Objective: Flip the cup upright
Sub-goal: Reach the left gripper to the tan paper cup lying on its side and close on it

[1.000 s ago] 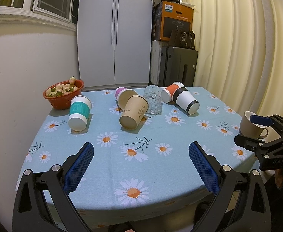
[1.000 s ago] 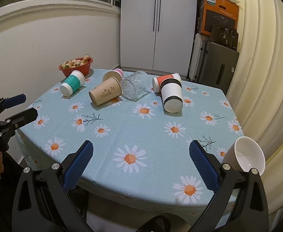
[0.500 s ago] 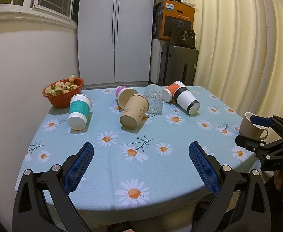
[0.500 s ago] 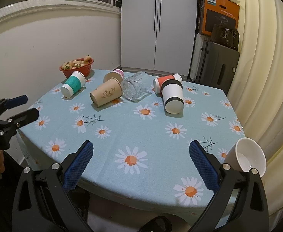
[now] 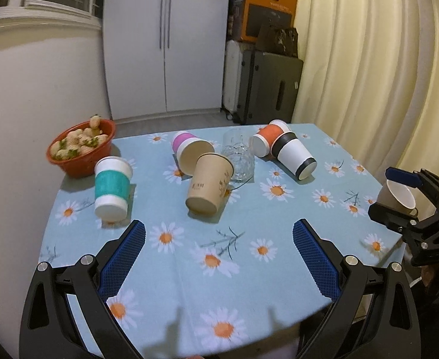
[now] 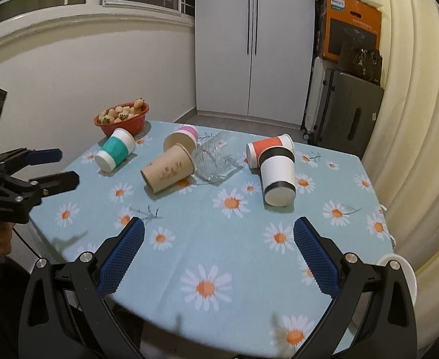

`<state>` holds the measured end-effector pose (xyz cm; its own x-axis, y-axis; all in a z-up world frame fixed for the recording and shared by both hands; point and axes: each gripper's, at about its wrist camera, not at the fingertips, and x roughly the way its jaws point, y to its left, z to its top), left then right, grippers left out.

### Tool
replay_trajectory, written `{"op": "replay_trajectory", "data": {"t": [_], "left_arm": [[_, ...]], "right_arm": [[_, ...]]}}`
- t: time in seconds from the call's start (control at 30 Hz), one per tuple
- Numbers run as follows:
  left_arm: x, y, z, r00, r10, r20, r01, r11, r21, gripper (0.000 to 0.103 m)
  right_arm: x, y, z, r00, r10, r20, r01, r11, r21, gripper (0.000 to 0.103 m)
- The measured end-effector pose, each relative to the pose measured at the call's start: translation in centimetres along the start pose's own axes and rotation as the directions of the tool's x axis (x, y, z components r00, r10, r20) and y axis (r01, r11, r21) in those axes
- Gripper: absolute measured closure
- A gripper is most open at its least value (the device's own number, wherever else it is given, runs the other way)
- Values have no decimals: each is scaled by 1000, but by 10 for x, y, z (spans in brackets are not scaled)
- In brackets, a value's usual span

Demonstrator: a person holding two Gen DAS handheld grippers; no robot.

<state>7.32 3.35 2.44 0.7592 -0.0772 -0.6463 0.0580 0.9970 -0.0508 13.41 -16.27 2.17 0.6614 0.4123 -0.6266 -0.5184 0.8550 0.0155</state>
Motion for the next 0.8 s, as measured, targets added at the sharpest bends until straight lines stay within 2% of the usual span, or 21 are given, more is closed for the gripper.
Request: {"op": "replay_trajectory", "data": {"t": [0.17, 0.23, 0.4, 0.63, 0.67, 0.73, 0.8], "left_arm": [[37, 5, 30, 994, -36, -101, 42, 998, 56, 7], [58, 6, 39, 986, -48, -160, 60, 995, 75, 7], [100, 7, 52, 968, -36, -247, 63, 992, 105, 7], [157, 9, 67, 928, -34, -371, 87, 988, 128, 8], [167, 10, 69, 916, -33, -400, 92, 988, 128, 8], [178, 9, 71, 905, -19, -425, 87, 986, 141, 8], [191, 8, 72, 887, -12, -462, 96, 983, 158, 11]], "right_arm": [[24, -14, 20, 999, 28, -39, -26, 999, 42, 4], [33, -18, 27, 998, 32, -50, -30, 998, 47, 4], [60, -28, 42, 995, 49, -86, -43, 997, 61, 4], [86, -38, 46, 987, 73, -140, -62, 995, 79, 4], [89, -39, 45, 986, 77, -146, -65, 995, 82, 4], [93, -42, 43, 984, 81, -156, -69, 994, 83, 4], [95, -44, 42, 983, 85, -160, -72, 994, 85, 4]]}}
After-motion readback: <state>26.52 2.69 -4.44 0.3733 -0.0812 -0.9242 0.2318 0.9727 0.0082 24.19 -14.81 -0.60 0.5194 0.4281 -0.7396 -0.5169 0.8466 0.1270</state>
